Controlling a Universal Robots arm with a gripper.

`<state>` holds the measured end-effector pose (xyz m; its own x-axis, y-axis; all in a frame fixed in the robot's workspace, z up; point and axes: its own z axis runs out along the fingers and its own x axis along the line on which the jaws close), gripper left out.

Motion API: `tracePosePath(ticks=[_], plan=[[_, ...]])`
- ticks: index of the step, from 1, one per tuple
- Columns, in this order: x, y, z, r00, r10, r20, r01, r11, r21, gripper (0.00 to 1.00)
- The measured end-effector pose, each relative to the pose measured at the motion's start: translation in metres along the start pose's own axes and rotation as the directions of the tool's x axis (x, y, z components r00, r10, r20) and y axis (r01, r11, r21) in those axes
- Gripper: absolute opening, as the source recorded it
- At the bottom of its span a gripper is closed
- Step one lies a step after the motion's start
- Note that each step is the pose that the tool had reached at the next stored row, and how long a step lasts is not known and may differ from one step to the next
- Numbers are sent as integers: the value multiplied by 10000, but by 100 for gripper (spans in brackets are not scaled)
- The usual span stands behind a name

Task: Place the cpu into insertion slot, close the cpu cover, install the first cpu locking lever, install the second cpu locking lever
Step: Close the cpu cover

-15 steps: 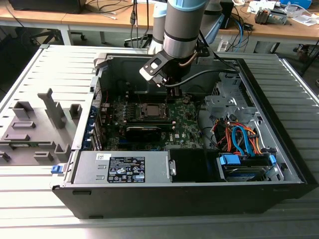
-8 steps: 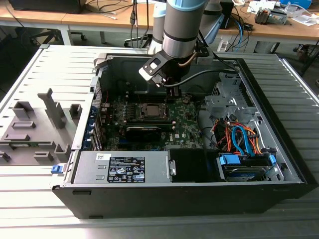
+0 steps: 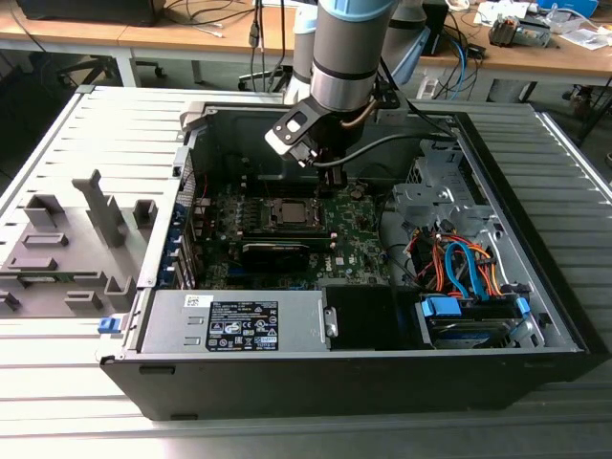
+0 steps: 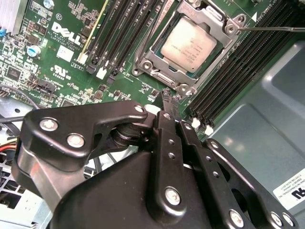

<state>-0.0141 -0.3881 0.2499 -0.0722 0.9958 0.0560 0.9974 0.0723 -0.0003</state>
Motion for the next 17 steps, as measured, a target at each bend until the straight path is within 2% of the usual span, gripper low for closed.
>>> tracePosePath(ticks=[17], plan=[[2,-29,0,10000,0,0,0,10000,0,11]])
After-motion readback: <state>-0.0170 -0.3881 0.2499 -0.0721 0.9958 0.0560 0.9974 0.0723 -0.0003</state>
